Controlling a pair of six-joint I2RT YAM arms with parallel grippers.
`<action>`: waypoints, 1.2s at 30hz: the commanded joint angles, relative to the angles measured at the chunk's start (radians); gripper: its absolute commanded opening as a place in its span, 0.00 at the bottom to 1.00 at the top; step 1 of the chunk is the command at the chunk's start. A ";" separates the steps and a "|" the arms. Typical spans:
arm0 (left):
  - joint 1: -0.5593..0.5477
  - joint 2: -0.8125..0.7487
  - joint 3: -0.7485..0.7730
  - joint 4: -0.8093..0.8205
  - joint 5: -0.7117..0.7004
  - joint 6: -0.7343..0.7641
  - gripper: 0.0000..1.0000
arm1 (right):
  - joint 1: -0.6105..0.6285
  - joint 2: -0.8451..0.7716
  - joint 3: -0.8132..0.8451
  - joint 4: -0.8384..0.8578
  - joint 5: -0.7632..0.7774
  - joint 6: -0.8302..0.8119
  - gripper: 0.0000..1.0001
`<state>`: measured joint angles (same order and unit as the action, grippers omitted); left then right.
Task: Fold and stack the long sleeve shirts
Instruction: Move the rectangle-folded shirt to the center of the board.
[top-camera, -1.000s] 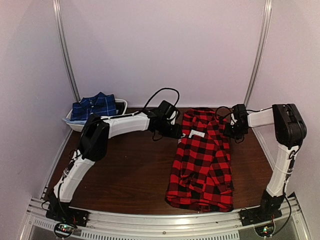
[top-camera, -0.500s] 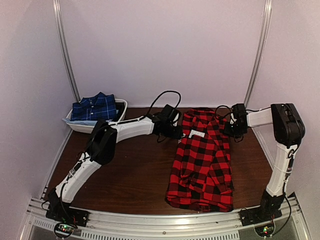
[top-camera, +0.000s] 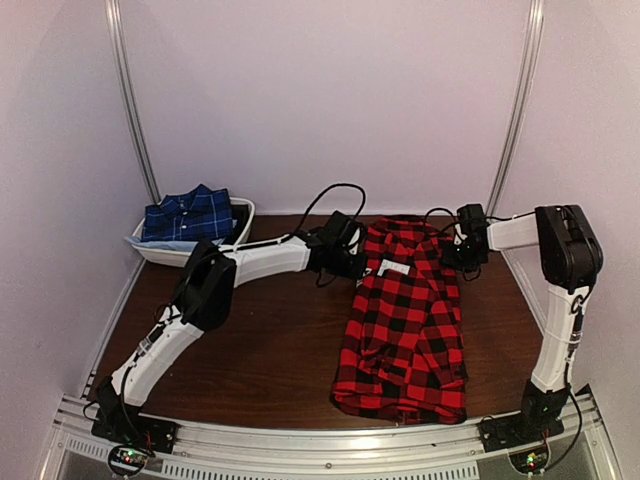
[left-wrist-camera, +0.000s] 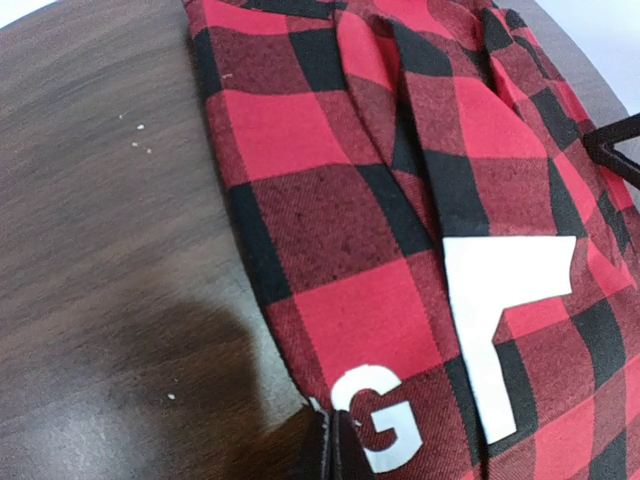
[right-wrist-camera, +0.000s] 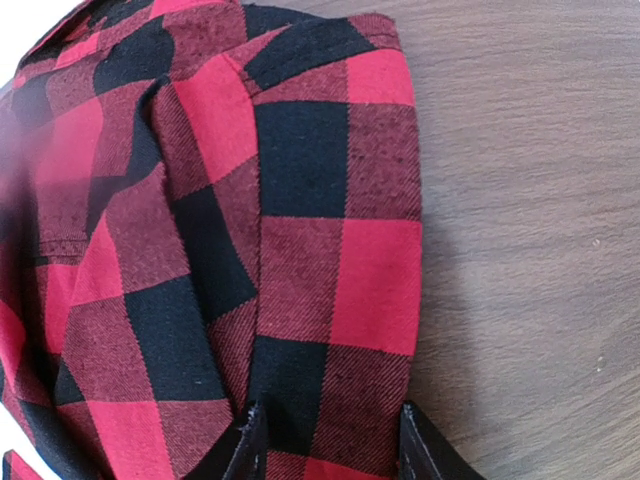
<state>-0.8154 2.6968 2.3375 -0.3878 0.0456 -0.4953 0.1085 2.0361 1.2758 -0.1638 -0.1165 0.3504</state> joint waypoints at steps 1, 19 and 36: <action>-0.004 -0.030 -0.049 0.060 -0.047 -0.013 0.00 | 0.021 0.033 0.023 -0.065 0.017 -0.011 0.45; 0.172 -0.325 -0.513 0.146 -0.126 0.009 0.00 | 0.127 -0.026 0.054 -0.125 -0.014 -0.035 0.53; 0.249 -0.534 -0.631 0.037 0.019 0.019 0.41 | 0.298 -0.405 -0.367 -0.054 -0.104 0.053 0.53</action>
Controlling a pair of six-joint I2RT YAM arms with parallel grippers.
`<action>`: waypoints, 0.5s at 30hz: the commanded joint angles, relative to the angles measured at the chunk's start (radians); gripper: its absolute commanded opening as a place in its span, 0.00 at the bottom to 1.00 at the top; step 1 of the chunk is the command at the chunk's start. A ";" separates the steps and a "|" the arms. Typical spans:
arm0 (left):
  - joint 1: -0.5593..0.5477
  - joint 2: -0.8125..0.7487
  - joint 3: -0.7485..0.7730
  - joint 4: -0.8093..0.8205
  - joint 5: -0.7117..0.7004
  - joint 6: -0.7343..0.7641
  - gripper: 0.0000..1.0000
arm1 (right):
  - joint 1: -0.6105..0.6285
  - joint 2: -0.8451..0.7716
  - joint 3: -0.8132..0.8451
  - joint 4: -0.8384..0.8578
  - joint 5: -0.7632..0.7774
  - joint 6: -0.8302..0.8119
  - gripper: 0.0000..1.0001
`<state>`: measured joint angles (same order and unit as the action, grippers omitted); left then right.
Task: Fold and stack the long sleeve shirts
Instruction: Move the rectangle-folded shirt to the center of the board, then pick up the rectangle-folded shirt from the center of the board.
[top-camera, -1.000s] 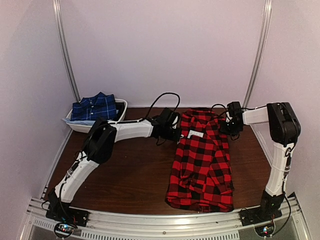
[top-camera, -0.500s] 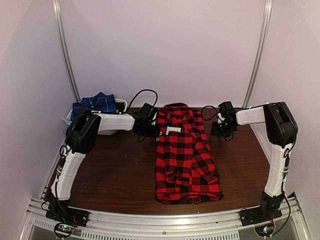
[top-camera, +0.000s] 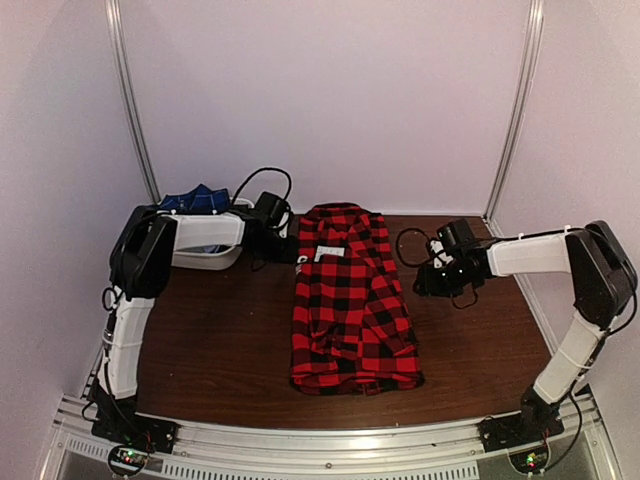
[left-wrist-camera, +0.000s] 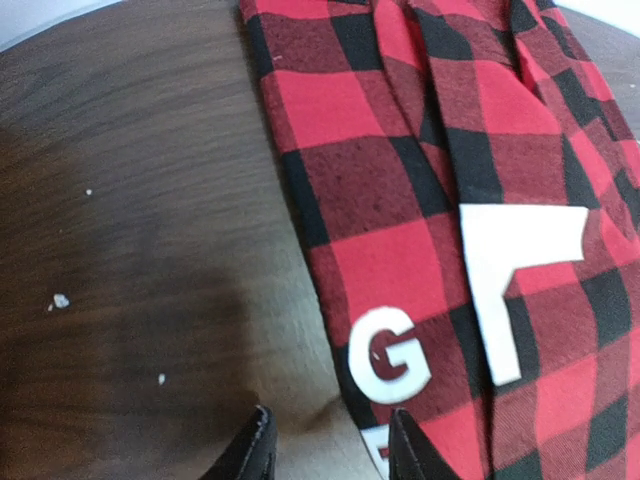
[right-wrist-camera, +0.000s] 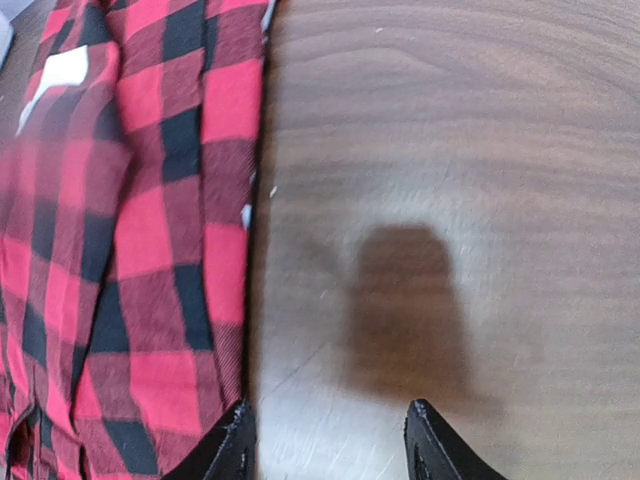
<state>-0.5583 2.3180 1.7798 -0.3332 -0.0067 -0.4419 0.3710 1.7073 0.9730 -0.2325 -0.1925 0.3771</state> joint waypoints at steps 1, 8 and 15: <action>-0.008 -0.190 -0.113 -0.016 0.102 -0.050 0.42 | 0.046 -0.095 -0.083 0.011 -0.035 0.029 0.53; -0.031 -0.451 -0.502 0.044 0.254 -0.149 0.44 | 0.100 -0.222 -0.218 -0.004 -0.092 0.066 0.52; -0.100 -0.616 -0.758 0.115 0.368 -0.247 0.48 | 0.142 -0.290 -0.315 0.012 -0.180 0.113 0.52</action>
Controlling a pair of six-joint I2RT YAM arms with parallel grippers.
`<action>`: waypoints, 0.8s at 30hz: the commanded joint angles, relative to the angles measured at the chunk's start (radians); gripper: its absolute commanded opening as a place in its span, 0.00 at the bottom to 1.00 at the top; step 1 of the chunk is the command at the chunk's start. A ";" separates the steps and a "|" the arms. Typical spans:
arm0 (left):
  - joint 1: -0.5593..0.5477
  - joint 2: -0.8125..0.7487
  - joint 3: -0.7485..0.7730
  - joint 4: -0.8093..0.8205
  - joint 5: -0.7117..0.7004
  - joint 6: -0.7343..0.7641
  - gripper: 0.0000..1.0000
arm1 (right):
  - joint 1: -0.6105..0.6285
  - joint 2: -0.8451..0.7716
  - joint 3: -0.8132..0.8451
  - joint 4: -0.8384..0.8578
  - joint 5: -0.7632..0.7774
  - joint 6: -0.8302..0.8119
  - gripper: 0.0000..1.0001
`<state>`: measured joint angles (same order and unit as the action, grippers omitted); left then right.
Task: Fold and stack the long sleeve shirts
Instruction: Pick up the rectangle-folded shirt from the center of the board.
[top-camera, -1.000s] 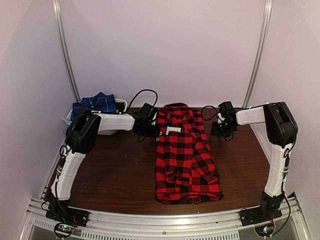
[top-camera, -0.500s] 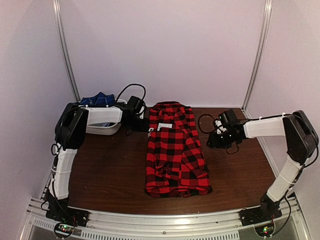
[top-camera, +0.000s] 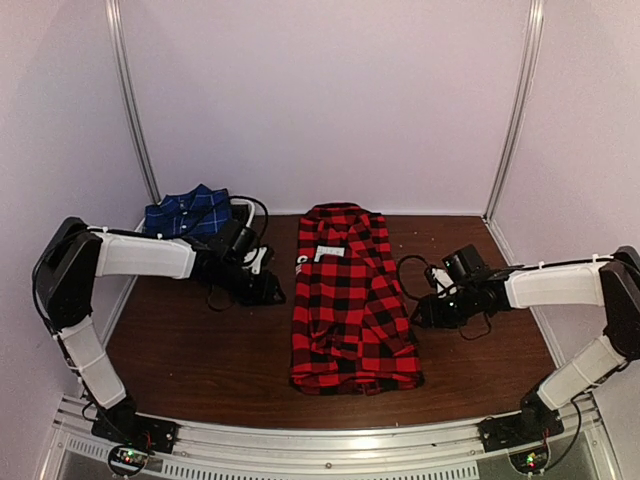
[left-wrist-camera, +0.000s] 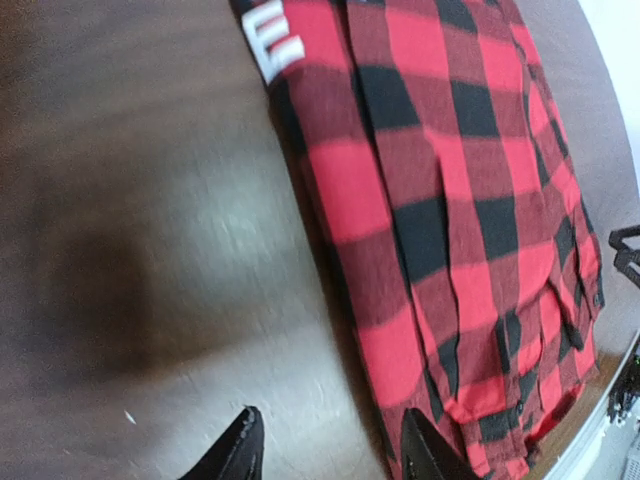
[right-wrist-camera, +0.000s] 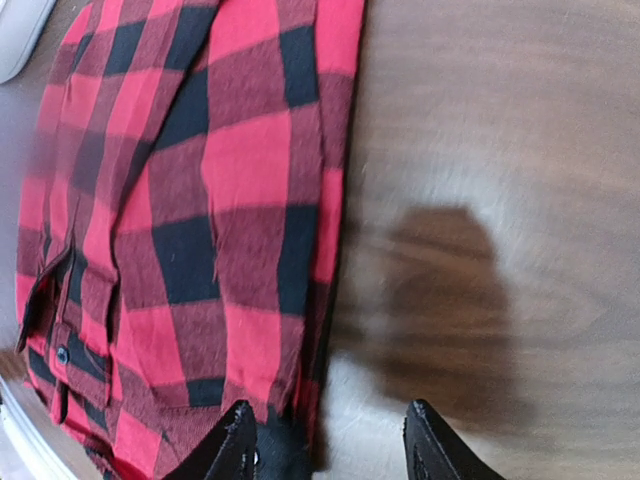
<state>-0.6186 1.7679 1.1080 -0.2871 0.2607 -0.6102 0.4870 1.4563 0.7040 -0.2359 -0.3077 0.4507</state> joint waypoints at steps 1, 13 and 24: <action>-0.053 -0.081 -0.107 0.080 0.116 -0.094 0.49 | 0.030 -0.047 -0.059 0.018 -0.075 0.046 0.52; -0.164 -0.077 -0.238 0.174 0.170 -0.230 0.49 | 0.067 -0.083 -0.203 0.102 -0.139 0.122 0.51; -0.214 -0.023 -0.246 0.157 0.153 -0.263 0.46 | 0.094 -0.074 -0.216 0.150 -0.134 0.157 0.44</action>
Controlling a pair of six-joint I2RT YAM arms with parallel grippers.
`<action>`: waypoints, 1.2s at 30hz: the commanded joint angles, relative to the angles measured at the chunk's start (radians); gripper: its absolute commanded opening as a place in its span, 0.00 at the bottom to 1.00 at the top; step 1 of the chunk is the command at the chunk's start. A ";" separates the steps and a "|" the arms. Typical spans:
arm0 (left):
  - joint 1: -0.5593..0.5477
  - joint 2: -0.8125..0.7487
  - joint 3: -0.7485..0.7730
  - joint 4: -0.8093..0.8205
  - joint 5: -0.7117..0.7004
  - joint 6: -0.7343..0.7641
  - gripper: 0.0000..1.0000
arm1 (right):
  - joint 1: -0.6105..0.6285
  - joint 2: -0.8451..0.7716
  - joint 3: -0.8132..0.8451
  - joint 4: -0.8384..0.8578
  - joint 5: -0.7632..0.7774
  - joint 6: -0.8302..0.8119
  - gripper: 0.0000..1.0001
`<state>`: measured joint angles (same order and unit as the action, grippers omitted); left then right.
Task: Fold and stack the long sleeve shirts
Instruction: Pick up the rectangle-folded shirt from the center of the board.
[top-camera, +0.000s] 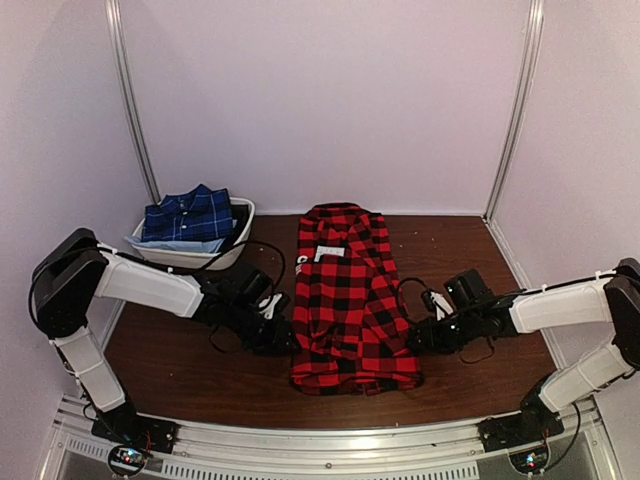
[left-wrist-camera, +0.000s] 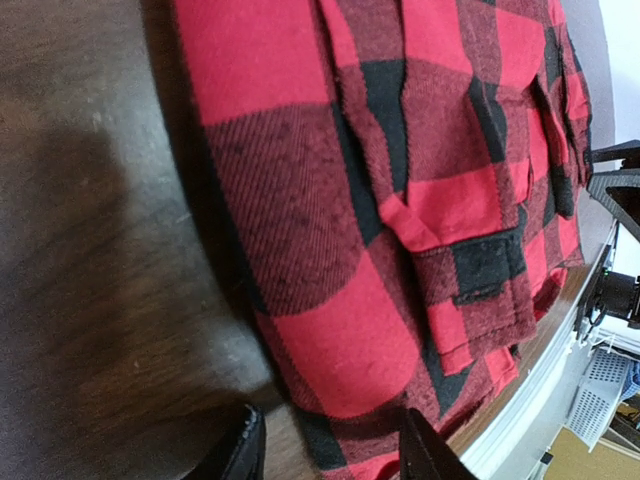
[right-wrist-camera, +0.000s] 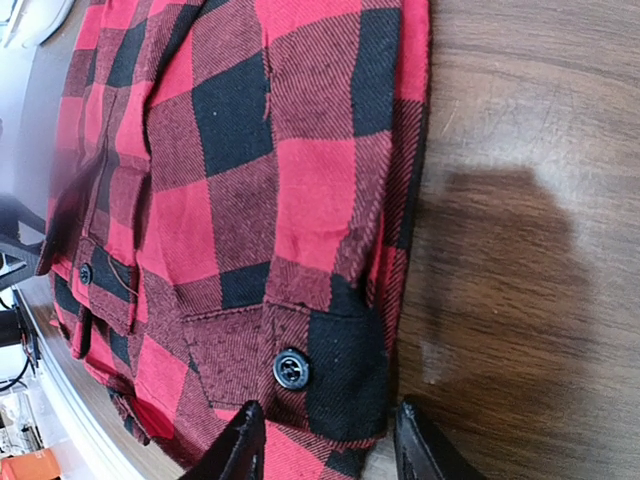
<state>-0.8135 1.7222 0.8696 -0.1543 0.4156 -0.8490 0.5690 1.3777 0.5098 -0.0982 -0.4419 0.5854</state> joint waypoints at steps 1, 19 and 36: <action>-0.022 0.028 -0.006 0.025 -0.002 -0.025 0.46 | 0.013 0.004 -0.024 0.017 -0.001 0.028 0.42; -0.075 -0.031 -0.039 0.026 0.072 -0.065 0.00 | 0.078 -0.091 -0.045 0.020 0.002 0.090 0.00; -0.022 -0.119 0.008 0.019 0.136 -0.103 0.00 | 0.083 -0.100 0.136 -0.038 0.056 0.099 0.00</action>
<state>-0.8745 1.6352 0.8402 -0.1692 0.4927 -0.9188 0.6456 1.2404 0.5667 -0.1555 -0.4286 0.6811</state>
